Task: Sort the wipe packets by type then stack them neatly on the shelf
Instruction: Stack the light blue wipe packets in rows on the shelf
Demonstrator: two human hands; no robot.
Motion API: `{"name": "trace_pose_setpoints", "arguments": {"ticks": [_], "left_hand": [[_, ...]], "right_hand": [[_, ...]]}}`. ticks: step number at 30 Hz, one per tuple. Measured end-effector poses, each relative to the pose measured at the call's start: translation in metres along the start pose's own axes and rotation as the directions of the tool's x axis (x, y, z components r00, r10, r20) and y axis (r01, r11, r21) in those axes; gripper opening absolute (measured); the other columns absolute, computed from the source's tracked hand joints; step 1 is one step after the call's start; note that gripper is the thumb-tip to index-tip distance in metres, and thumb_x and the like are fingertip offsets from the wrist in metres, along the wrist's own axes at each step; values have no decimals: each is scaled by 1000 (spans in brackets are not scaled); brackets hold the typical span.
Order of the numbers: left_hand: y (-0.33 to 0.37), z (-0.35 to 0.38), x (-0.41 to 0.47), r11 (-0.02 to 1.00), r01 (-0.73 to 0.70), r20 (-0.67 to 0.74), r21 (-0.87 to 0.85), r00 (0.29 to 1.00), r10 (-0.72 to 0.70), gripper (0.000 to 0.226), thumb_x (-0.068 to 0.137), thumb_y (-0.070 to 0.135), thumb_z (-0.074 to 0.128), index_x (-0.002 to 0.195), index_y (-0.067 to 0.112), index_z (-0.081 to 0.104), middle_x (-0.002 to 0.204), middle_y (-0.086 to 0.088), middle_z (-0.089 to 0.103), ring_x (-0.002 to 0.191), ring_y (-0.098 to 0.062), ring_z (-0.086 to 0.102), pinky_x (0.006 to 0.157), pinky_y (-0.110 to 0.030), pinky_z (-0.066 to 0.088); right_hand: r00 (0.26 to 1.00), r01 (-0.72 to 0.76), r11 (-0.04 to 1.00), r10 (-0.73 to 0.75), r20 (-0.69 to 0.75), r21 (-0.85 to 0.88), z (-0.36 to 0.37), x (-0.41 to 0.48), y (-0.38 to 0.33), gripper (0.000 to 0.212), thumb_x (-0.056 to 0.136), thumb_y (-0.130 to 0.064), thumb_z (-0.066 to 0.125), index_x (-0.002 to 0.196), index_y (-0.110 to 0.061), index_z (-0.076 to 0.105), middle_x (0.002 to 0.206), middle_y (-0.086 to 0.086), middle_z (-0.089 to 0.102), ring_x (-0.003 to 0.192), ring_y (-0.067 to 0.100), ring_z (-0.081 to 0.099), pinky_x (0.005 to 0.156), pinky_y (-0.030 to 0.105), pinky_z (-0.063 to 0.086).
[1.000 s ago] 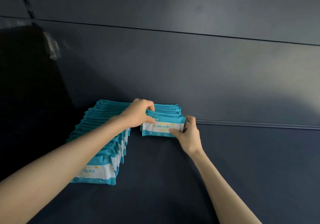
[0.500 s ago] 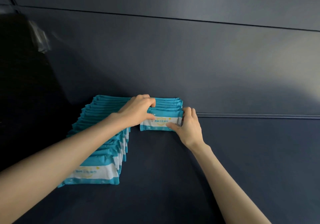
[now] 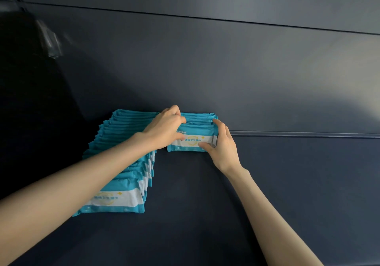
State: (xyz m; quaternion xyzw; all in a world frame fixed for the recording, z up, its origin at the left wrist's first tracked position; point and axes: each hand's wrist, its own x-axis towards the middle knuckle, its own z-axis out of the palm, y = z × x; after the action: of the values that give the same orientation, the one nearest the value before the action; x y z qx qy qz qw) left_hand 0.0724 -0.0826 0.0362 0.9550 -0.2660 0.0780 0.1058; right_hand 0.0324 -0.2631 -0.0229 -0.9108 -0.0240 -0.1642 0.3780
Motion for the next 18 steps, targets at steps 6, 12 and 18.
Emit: {"name": "trace_pose_setpoints", "arguments": {"ticks": [6, 12, 18], "left_hand": [[3, 2, 2, 1000, -19, -20, -3, 1000, 19, 49, 85, 34, 67, 124, 5, 58, 117, -3, 46, 108, -18, 45, 93, -32, 40], [-1, 2, 3, 969, -53, 120, 240, 992, 25, 65, 97, 46, 43, 149, 12, 22, 159, -5, 13, 145, -19, 12, 114, -36, 17], [0, 4, 3, 946, -51, 225, 320, 974, -23, 63, 102, 43, 27, 151, 10, 5, 160, -7, 1, 147, -20, 3, 118, -40, 12]], "right_hand": [[1000, 15, 998, -15, -6, -55, -1, 3, 5, 70, 85, -22, 70, 142, -15, 30, 132, 1, 42, 120, 19, 45, 93, 37, 45], [994, 112, 953, -110, 23, -281, 0, 5, 6, 75, 90, -29, 63, 150, -22, 20, 152, 2, 23, 132, 24, 25, 107, 37, 34], [989, 97, 880, -34, 143, -466, -7, 6, 0, 70, 97, -41, 46, 152, -26, 6, 160, -2, 2, 143, 26, 7, 113, 43, 20]]}}
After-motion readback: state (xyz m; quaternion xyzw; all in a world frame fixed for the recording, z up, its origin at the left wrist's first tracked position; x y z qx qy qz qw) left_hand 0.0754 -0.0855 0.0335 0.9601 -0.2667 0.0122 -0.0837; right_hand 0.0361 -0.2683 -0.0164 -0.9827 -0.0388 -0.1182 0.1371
